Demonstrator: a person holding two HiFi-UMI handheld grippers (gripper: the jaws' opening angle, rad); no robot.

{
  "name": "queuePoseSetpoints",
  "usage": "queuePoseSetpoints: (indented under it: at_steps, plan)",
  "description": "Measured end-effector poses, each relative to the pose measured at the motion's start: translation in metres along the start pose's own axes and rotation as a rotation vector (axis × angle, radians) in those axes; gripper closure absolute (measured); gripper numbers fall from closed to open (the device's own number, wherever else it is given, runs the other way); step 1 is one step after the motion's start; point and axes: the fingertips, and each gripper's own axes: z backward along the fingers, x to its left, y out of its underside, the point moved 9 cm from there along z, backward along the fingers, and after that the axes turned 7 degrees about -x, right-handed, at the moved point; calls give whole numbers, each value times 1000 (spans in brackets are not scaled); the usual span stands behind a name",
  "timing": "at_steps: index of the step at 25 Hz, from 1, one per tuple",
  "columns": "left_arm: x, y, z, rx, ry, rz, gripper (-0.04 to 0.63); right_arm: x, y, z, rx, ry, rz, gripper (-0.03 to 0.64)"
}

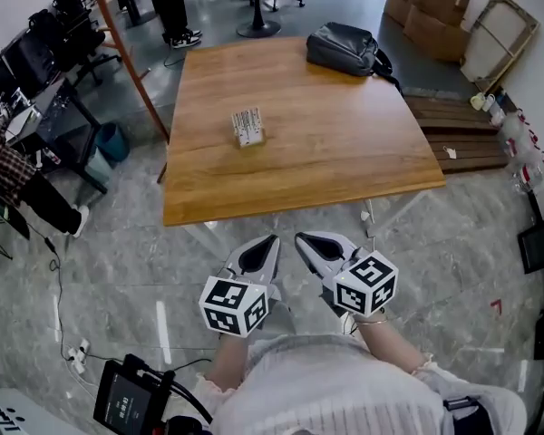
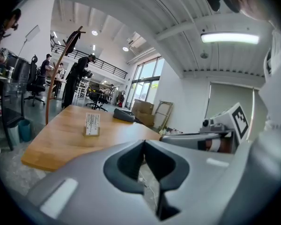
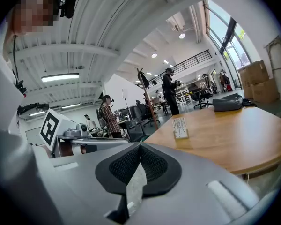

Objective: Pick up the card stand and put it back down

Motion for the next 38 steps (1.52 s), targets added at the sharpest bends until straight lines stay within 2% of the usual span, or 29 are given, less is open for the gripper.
queuePoseSetpoints:
  at_steps: [5, 13, 17, 21, 27, 33, 38]
  plan:
    - [60, -32, -44, 9, 19, -17, 588, -29, -27, -68, -13, 20, 11, 618]
    - [117, -34, -87, 78, 30, 25, 588, -67, -30, -119, 36, 109, 2, 618]
    - [141, -40, -110, 83, 9, 31, 587, -90, -39, -144, 12, 77, -23, 618]
    - [160, -52, -132, 75, -27, 22, 588, -114, -53, -176, 35, 30, 40, 618]
    - [192, -67, -178, 68, -79, 13, 586, -162, -79, -224, 47, -55, 70, 618]
    - [217, -71, -212, 97, -109, 44, 588, -193, -76, -256, 103, -114, 37, 618]
    - [232, -68, -226, 113, -167, 25, 588, -214, -72, -271, 122, -122, -13, 618]
